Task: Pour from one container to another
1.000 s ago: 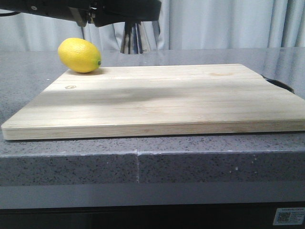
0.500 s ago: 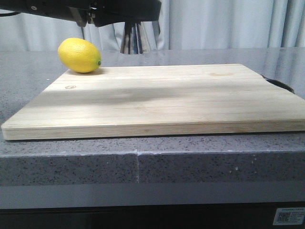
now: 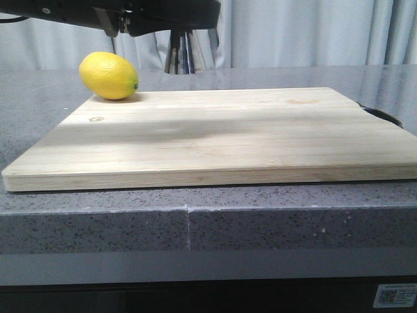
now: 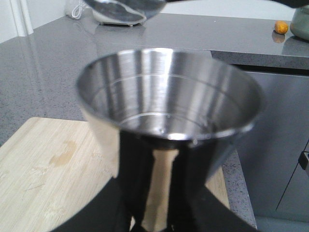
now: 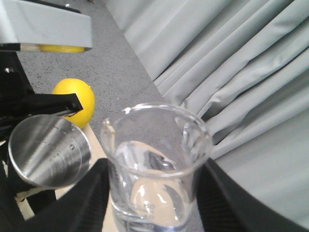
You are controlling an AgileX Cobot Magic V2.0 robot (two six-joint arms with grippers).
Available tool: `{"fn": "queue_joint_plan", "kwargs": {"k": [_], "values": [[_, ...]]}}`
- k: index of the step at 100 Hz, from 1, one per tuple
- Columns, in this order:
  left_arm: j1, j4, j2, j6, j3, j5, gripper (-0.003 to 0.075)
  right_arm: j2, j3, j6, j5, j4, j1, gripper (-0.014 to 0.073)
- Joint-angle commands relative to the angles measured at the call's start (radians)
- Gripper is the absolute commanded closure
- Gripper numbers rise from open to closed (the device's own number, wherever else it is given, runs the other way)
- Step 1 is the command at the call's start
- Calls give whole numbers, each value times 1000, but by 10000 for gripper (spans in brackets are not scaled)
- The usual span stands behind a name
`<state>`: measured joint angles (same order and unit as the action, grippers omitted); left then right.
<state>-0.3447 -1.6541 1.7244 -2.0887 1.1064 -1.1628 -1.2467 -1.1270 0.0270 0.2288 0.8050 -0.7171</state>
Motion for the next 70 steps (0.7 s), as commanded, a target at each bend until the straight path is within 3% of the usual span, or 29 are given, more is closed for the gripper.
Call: {"fn": "queue_joint_plan", "kwargs": {"k": [1,70], "values": [[-11,-61,-52,13,29,-107,739,34,-38,-8,-48,30,-2,388],[-28,-57,-52,17,29,-105,739,32,-38,-19,-38,49,-3,388]]}}
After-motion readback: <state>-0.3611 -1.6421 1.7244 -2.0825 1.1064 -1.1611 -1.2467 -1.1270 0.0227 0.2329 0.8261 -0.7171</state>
